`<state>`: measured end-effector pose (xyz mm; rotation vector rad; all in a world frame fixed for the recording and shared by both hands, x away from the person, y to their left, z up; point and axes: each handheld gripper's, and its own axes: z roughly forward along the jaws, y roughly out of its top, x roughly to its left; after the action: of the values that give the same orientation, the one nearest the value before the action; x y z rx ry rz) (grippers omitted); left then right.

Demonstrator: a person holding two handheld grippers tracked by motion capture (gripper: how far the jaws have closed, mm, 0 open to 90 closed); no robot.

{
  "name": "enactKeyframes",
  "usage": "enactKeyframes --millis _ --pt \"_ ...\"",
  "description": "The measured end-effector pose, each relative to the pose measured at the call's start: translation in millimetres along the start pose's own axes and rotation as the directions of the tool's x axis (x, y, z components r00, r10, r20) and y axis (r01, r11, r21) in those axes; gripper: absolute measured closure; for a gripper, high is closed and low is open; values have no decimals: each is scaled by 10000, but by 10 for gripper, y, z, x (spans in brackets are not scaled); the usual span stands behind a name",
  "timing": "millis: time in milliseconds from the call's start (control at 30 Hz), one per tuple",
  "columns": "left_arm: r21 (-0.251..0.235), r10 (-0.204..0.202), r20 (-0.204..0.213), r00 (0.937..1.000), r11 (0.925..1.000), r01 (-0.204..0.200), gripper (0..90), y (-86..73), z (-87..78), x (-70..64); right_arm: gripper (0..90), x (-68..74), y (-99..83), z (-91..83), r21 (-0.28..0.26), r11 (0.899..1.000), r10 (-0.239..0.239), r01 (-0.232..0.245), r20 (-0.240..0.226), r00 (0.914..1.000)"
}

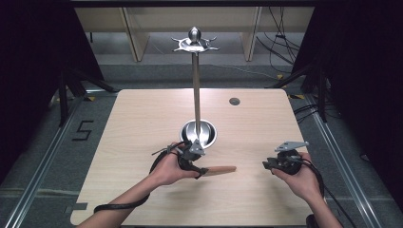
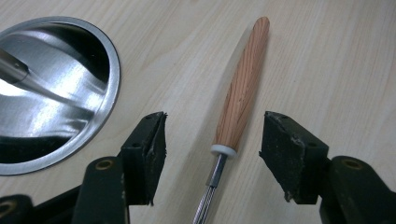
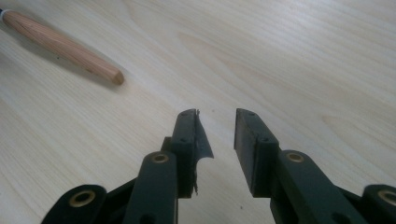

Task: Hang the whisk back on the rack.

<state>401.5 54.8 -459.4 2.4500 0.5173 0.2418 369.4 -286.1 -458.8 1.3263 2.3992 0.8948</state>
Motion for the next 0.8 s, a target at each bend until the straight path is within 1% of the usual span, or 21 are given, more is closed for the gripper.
enactKeyframes --millis 33,67,100,133,167,200,233,300,333,367,400,500,533,567,600,633,667,700,733,767,800 --pt "0 0 0 10000 10000 0 386 0 0 0 697 -5 0 1 -28 9998 -193 193 -14 9998" --pt "-382 -151 -28 9999 9992 149 386 8 7 -15 697 -5 0 1 -28 9998 -193 193 -14 9998" --pt "-235 -62 118 9999 9997 65 387 26 15 -18 695 5 5 -4 36 10000 7 -7 -132 9999" --pt "-52 256 268 9993 9997 -255 395 40 20 -9 693 8 5 -2 75 9999 105 -104 -144 9998" --pt "254 552 303 9980 9981 -560 411 56 26 -5 691 -35 5 17 -131 9989 -458 457 -66 9989" --pt "254 552 303 9980 9981 -560 419 56 26 -5 688 -42 2 21 -112 9990 -438 438 -54 9990" --pt "660 625 428 9971 9957 -652 423 78 66 -13 686 -20 4 7 182 9998 -4 8 -221 9998" --pt "1017 934 526 9942 9899 -983 437 104 94 6 686 -49 -8 19 48 9996 -263 264 -176 9995" --pt "1000 826 565 9950 9911 -879 444 114 115 2 686 -49 -13 18 54 9998 -194 195 -182 9996" --pt "1054 992 588 9933 9889 -1050 452 130 131 13 685 -57 -13 18 29 9996 -290 290 -153 9995" --pt "1140 938 633 9936 9884 -1005 462 142 151 14 684 -61 -21 28 -118 9991 -401 400 -99 9991" --pt "1414 1110 625 9919 9828 -1189 490 197 174 12 681 -47 -26 1 36 9998 -213 213 -101 9997" --pt "1463 1074 645 9921 9824 -1159 504 214 190 -2 680 -59 -27 2 -126 9990 -431 430 -42 9991" --pt "1463 1074 645 9921 9824 -1159 515 214 190 -2 680 -59 -27 2 -126 9990 -431 430 -42 9991" --pt "1960 1495 880 9848 9667 -1642 520 251 215 -30 678 -22 -31 -12 38 9999 -141 141 -45 9999" --pt "1960 1495 880 9848 9667 -1642 524 251 215 -30 677 -29 -21 -17 -6 9996 -276 276 -54 9996" --pt "2132 1603 1002 9820 9605 -1786 524 265 231 -47 677 -29 -21 -17 -6 9996 -276 276 -54 9996" --pt "2386 1833 1159 9762 9489 -2065 550 291 265 -64 675 -1 -15 -18 213 9997 -82 85 -123 9999" --pt "2448 1838 1188 9758 9470 -2082 561 300 284 -66 674 21 -13 7 -51 9999 113 -114 -141 9998" --pt "2469 1883 1176 9750 9455 -2124 580 312 304 -65 674 16 -16 18 -59 10000 -66 65 -140 9999" --pt "2574 1874 1273 9740 9421 -2149 598 320 322 -67 674 25 -4 -9 339 9994 32 -24 -243 9997"
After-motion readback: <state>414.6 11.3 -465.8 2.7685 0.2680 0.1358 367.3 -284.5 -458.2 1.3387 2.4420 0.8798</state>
